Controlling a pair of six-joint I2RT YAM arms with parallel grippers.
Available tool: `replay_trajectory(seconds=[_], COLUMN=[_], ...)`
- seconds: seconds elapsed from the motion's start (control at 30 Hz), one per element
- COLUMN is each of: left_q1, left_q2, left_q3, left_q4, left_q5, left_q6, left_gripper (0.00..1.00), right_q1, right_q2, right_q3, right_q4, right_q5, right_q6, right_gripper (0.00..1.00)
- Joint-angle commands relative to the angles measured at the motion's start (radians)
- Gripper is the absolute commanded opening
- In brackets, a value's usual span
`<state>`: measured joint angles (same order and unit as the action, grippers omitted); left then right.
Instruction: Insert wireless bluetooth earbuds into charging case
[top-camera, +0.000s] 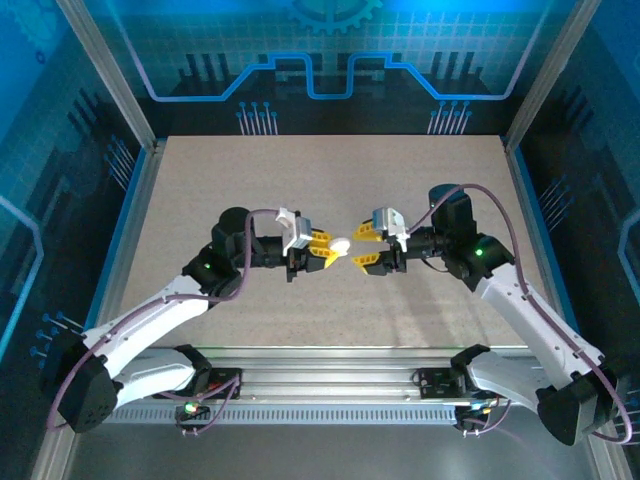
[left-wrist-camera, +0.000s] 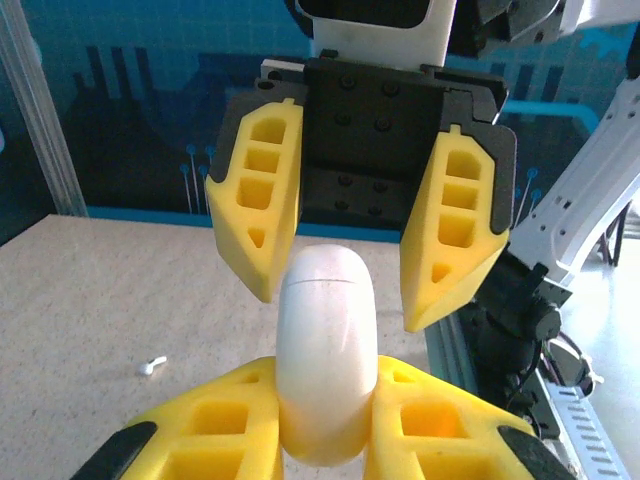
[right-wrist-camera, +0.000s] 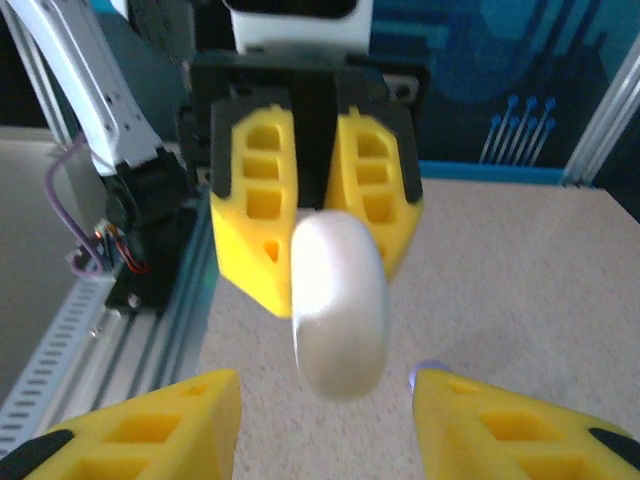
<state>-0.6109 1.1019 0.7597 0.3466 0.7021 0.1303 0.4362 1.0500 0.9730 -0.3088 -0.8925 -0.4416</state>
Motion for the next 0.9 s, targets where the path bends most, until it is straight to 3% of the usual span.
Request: replay_trajectory(seconds=[0.0, 0.1, 0.27, 0.87], left_q1=[-0.004, -0.005, -0.004, -0.005], left_q2=[0.009, 0.006, 0.006, 0.013], left_q3=[-0.016, -0.022, -0.029, -0.033], left_q4=[0.126, 0.154, 0.183, 0.209], left_q5=[0.050, 0.052, 0.059, 0.068], left_q6=[-0.068, -0.085, -0.105, -0.129], left_gripper=[0.08, 0.08, 0.09, 0.10], right_q1=[-0.013, -0.013, -0.013, 0.018], right_q2=[-0.007, 0.001, 0.015, 0.050], right_q3=[-0.008, -0.005, 0.006, 0.047], right_q4=[0.107, 0.114, 0.115, 0.117], right_q5=[-0.106, -0.130, -0.147, -0.152], right_q6=[0.076, 0.088, 0.096, 0.096], right_gripper=[0.49, 0.47, 0.35, 0.37])
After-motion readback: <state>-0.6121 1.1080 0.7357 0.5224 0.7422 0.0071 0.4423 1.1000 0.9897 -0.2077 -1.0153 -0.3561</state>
